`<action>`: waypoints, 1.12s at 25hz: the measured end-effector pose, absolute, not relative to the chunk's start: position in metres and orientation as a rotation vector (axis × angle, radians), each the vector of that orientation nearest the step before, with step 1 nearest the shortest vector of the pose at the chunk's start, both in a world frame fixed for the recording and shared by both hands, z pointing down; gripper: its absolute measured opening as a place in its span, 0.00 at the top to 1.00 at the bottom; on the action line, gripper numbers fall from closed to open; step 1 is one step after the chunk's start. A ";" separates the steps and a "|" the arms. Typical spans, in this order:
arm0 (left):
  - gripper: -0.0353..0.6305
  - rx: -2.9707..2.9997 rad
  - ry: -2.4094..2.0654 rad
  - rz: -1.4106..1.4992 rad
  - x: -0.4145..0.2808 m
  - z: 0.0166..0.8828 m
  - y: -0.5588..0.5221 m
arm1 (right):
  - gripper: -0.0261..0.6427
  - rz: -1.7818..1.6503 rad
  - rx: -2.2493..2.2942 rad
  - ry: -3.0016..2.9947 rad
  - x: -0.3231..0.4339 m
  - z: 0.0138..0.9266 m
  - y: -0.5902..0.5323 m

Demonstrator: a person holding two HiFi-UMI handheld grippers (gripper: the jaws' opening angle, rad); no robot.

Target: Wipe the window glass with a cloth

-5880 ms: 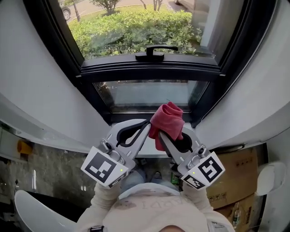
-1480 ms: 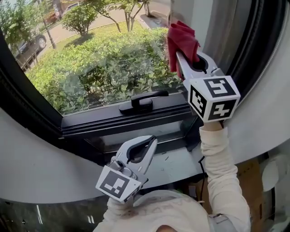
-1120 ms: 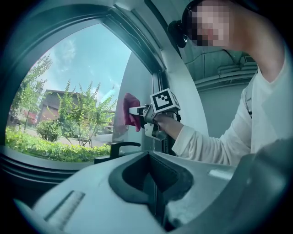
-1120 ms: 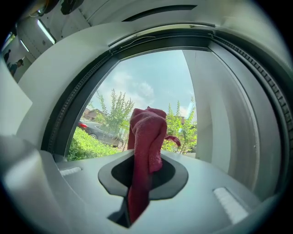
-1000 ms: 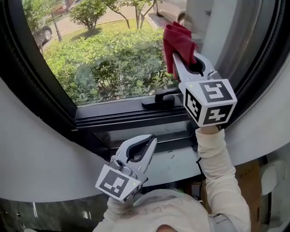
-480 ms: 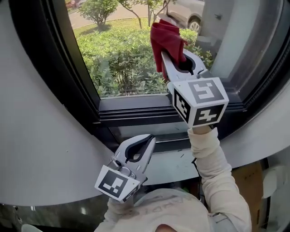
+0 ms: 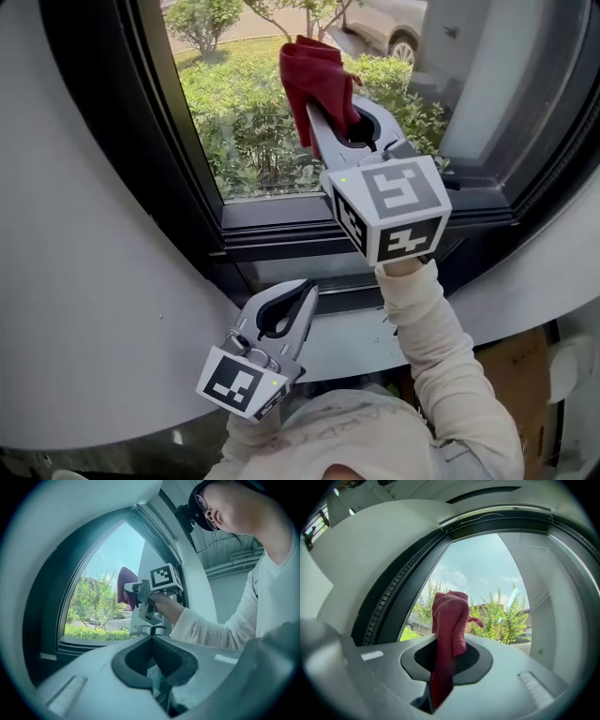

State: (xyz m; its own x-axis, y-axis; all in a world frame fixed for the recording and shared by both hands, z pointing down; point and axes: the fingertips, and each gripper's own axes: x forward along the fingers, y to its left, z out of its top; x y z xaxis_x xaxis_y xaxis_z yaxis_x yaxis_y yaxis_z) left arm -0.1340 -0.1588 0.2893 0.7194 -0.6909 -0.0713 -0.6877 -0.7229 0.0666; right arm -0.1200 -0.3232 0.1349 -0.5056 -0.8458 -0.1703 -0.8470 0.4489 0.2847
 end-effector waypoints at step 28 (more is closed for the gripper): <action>0.95 2.912 -1.110 -0.107 -0.053 0.287 -0.160 | 0.86 0.483 -1.677 2.681 0.000 0.174 -0.332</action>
